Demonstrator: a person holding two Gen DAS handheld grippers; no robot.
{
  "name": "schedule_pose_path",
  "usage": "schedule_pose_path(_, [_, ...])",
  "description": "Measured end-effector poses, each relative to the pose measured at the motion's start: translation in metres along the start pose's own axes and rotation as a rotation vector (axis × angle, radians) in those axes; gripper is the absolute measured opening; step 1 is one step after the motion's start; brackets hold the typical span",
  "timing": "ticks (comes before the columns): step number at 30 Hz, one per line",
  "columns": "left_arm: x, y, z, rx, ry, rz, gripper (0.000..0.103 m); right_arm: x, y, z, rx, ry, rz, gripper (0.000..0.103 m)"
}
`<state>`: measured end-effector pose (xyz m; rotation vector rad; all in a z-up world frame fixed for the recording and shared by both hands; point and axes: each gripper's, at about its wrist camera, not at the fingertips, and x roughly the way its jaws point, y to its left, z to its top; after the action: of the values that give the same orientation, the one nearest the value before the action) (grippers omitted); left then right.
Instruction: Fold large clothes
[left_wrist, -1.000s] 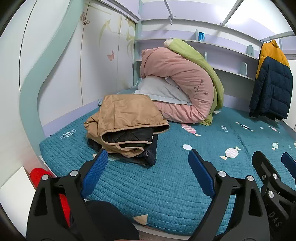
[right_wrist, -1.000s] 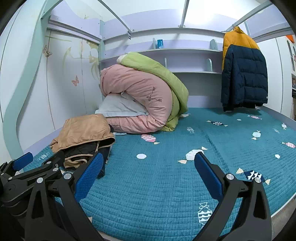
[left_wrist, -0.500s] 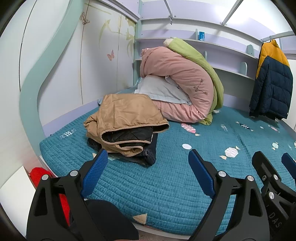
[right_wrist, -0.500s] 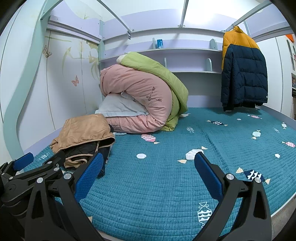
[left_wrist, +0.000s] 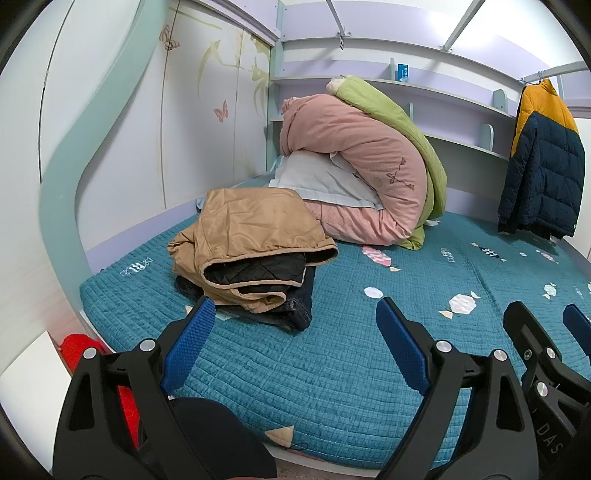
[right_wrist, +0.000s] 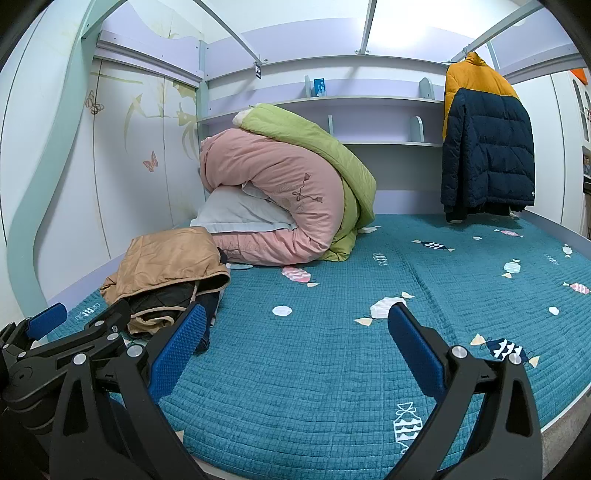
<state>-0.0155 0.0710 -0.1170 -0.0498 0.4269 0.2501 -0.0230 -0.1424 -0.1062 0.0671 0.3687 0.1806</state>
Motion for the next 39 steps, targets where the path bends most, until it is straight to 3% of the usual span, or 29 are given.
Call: schedule_pose_path(39, [-0.0006, -0.0007, -0.0055, -0.010, 0.015, 0.008, 0.090, 0.0013, -0.0042, -0.0001, -0.004, 0.008, 0.011, 0.095])
